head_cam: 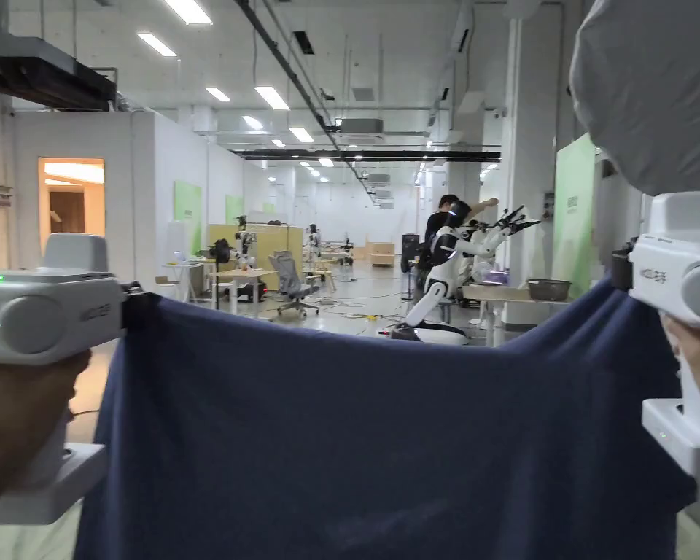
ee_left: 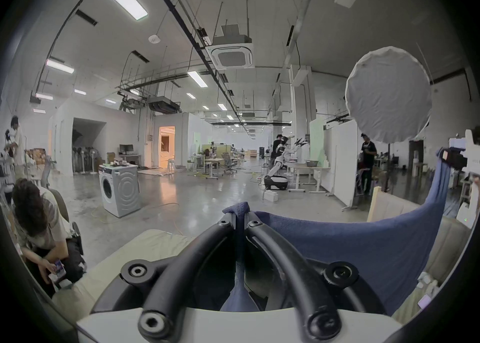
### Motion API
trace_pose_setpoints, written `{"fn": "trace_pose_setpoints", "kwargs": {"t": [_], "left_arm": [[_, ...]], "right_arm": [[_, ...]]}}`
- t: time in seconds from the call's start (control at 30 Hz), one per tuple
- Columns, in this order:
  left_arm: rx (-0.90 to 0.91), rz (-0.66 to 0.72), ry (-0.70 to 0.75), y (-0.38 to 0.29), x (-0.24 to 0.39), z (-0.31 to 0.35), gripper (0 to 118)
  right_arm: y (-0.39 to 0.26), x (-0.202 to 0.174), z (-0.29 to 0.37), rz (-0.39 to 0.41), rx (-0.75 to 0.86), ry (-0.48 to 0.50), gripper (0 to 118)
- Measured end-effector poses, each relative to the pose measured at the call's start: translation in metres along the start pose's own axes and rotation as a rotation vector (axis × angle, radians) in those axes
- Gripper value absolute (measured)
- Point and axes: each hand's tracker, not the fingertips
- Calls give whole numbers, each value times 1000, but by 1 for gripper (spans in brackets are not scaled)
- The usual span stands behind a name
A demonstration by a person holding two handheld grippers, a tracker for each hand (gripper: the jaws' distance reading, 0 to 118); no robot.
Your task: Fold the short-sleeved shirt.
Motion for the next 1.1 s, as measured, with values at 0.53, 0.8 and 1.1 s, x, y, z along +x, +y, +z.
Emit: {"fn": "trace_pose_setpoints", "kwargs": {"t": [0.53, 0.8, 1.1], "left_arm": [[-50, -26, 34, -13, 19, -77, 6], [-93, -24, 16, -47, 17, -59, 6], [-236, 71, -93, -155, 16, -21, 6]], "right_arm": [[-21, -12, -57, -24, -40, -8, 1], [-62, -4, -43, -43, -79, 30, 1], [-163, -5, 4, -108, -245, 93, 1]]}}
